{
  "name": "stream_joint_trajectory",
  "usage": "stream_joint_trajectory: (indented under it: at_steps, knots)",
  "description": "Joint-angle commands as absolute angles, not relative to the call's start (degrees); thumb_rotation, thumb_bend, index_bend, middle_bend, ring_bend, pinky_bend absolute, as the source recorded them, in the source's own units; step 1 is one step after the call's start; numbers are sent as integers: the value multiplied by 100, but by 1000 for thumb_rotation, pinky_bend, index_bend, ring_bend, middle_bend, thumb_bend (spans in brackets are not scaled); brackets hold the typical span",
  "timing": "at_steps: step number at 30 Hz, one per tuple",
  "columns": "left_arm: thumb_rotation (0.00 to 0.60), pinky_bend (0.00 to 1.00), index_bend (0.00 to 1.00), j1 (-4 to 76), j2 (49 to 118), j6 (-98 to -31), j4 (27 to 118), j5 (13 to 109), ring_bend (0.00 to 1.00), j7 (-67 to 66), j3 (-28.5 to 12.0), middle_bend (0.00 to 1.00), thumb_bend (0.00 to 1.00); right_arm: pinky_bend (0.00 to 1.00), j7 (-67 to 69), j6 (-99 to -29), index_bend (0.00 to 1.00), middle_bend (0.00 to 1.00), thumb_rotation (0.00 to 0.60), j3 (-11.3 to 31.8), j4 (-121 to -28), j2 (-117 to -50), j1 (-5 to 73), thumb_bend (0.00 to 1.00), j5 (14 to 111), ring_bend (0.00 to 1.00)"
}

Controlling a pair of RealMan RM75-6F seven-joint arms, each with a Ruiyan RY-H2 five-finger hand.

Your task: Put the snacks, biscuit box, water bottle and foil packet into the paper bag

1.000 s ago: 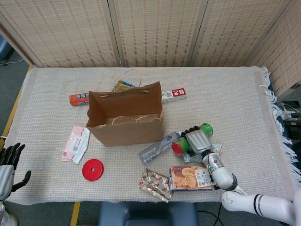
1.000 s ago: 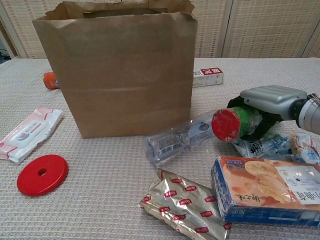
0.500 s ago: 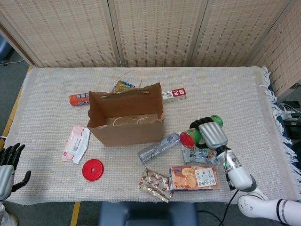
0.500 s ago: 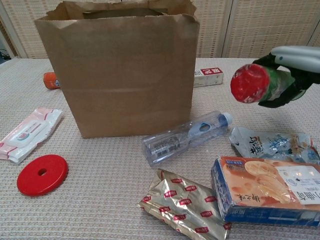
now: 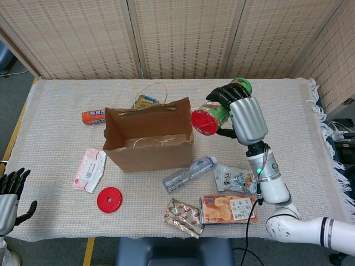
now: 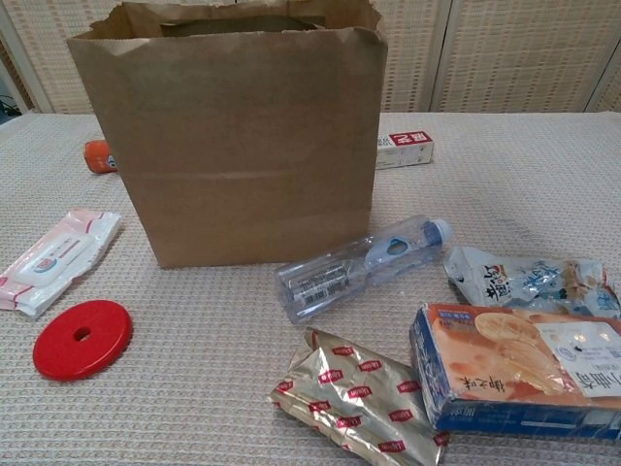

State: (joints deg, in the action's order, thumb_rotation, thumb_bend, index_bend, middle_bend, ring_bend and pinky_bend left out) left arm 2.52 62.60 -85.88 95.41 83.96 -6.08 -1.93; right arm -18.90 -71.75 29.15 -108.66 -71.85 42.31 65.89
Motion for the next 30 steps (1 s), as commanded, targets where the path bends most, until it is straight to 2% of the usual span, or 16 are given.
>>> stream_joint_trajectory:
  at_steps: [1,6,10,15,19,28,30]
  knots:
    - [600,0,0,252,6254,-8586,9535,8406,0,-584,-188,0,375,709,-2331,-7531,626,615,600,3250,-11137,-7732,4775,403,6403,662]
    - [600,0,0,239,6239,-8598,9535,8430,0,-547,-170,0,376,709,-2902,-7896,626,616,600,3299,-11261,-8654,5378,403,6087,662]
    - [600,0,0,235,6219,-8580,9548,8407,0,-507,-167,0,376,709,-3230,-8068,626,616,600,3055,-11085,-9213,5641,403,6038,662]
    - [600,0,0,230,6210,-8589,9550,8417,0,-489,-164,0,375,709,-3257,-8135,626,616,600,2869,-10847,-9519,5712,403,6095,662]
    - [600,0,0,222,6194,-8590,9548,8421,0,-473,-155,0,375,709,-3117,-8133,627,617,600,2480,-10128,-10063,5776,403,6276,662]
    - [600,0,0,213,6180,-8597,9546,8426,0,-473,-148,0,375,709,-2827,-8039,622,618,600,2348,-9504,-10545,5696,403,6297,657]
    - [600,0,0,211,6177,-8600,9549,8425,0,-470,-149,0,375,686,-2869,-7984,580,617,600,2337,-9509,-10555,5660,403,6209,620]
